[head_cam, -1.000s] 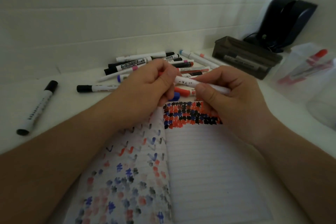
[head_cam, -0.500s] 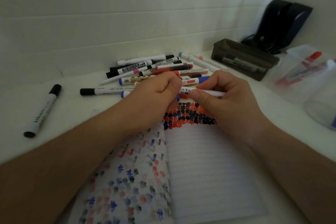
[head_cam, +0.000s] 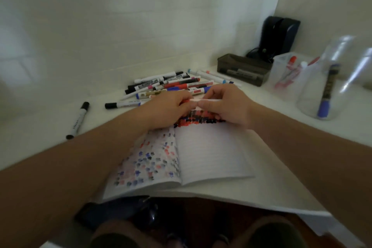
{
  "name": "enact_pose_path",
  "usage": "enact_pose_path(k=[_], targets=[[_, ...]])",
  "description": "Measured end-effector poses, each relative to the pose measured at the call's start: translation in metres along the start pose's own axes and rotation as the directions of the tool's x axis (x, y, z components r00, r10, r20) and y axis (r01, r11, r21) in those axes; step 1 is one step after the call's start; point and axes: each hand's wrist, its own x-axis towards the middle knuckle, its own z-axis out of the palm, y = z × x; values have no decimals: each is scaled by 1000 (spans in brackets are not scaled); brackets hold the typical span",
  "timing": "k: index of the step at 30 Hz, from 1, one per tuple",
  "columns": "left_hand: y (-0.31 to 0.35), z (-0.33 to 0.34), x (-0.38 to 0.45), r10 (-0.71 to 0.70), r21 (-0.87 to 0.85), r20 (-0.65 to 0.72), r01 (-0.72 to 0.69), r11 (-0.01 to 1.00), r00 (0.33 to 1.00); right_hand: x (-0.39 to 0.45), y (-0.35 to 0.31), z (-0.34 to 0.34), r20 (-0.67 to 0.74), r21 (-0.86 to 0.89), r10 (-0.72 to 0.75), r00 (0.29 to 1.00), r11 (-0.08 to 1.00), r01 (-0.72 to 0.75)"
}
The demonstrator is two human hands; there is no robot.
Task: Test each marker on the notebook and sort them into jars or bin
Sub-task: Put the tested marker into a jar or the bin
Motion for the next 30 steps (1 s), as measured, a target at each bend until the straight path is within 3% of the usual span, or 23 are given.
enact_pose_path(k=[3,6,10,14,19,22,24,27,30], targets=[[33,-1,-15,149,115,53,-154,981,987,-55,-5,-24,-44,-114,-31,999,993,26],[82,14,-39,276,100,41,-279,955,960,-140,4,-54,-70,-184,-124,990,977,109],[161,70,-77,522,32,41,-523,852,852,-268,33,-96,-174,-181,-120,977,980,88],[236,160,-107,698,-58,44,-696,716,714,-393,83,-121,-403,2,176,898,982,-191],[298,267,-123,737,-252,325,-697,672,593,-509,135,-115,-330,119,554,764,827,-549],[321,281,-121,746,-309,345,-682,663,569,-531,147,-114,-390,219,620,680,780,-586],[327,267,-113,765,-301,312,-705,642,563,-524,148,-119,-436,266,612,660,788,-555],[323,215,-87,783,-243,219,-745,621,581,-479,135,-131,-506,235,501,702,863,-447],[305,138,-47,755,-166,54,-740,652,653,-409,102,-149,-580,190,306,755,952,-240]])
